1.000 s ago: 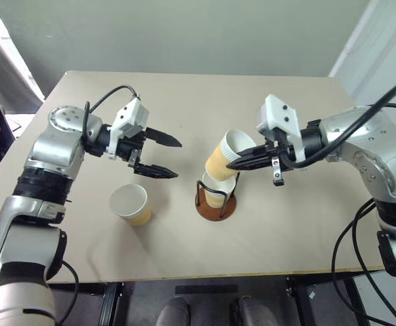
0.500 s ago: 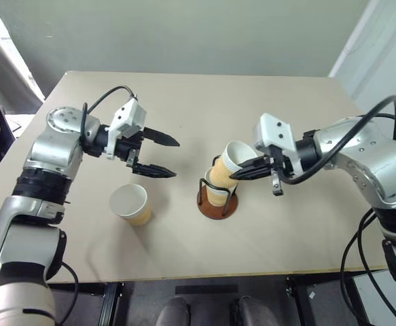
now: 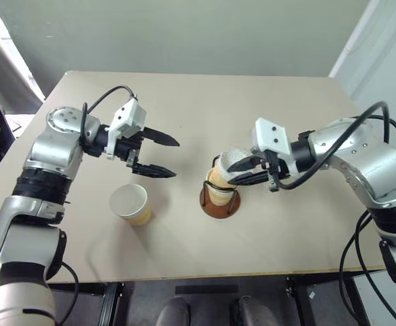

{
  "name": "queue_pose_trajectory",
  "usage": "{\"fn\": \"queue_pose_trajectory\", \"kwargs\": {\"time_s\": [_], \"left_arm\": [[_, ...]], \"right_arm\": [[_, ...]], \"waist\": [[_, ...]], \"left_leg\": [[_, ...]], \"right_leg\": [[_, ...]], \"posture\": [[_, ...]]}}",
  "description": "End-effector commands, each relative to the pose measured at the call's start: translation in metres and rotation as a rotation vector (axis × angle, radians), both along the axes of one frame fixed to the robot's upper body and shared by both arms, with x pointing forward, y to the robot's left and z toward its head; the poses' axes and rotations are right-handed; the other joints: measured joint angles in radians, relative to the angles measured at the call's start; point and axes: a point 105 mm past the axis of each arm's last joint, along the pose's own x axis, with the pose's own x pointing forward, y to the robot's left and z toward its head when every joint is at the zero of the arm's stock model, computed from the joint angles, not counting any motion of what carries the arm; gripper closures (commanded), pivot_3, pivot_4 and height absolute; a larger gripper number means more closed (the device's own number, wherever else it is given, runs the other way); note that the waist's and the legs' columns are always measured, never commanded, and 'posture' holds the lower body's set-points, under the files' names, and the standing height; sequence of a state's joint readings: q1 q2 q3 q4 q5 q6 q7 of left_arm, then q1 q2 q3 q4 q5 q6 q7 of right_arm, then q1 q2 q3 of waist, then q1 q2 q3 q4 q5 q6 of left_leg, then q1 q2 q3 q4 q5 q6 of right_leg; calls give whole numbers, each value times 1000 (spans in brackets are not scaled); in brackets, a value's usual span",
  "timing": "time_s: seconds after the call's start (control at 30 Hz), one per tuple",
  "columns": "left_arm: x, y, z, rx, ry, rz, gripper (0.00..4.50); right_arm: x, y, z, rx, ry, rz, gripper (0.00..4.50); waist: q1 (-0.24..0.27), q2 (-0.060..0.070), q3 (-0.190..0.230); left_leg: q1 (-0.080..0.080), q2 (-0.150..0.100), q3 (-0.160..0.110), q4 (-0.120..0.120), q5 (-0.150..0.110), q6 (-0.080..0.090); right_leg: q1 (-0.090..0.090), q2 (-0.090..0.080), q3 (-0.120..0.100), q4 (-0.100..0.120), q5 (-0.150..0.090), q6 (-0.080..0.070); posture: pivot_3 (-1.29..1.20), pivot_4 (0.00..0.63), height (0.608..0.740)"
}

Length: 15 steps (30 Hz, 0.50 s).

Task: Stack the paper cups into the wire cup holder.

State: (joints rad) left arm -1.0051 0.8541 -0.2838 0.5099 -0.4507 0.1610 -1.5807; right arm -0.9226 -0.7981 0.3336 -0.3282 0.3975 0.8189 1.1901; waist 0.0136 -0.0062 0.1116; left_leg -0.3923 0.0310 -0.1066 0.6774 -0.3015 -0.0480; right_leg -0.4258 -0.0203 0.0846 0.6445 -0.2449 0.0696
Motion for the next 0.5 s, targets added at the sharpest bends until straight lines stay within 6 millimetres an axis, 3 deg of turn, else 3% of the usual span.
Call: {"fn": "queue_pose_trajectory", "kwargs": {"time_s": [0.03, 0.2, 0.3, 0.5], "left_arm": [[-4, 1, 16, -4, -52, -32, 0], [-3, 1, 17, -6, -51, -31, 0], [-2, 1, 18, -10, -52, -24, 0], [0, 9, 45, 5, -171, 44, 0]], "right_arm": [[-5, 0, 8, -21, -56, 35, 2186], [-4, 1, 14, 7, -66, 31, 439], [2, 3, 24, 67, -70, -5, 439], [8, -2, 51, 250, -83, -87, 439]], "waist": [[0, 0, 0], [0, 0, 0], [-1, 0, 0], [0, 0, 0]], "left_leg": [[0, 0, 0, 0, 0, 0], [0, 0, 0, 0, 0, 0], [0, 0, 0, 0, 0, 0], [-1, 0, 0, 1, 0, 0]], "right_leg": [[0, 0, 0, 0, 0, 0], [0, 0, 0, 0, 0, 0], [0, 0, 0, 0, 0, 0], [0, 0, 0, -1, 0, 0]], "posture": [[0, 150, 740], [0, 150, 740], [0, 150, 740], [0, 150, 740]]}}
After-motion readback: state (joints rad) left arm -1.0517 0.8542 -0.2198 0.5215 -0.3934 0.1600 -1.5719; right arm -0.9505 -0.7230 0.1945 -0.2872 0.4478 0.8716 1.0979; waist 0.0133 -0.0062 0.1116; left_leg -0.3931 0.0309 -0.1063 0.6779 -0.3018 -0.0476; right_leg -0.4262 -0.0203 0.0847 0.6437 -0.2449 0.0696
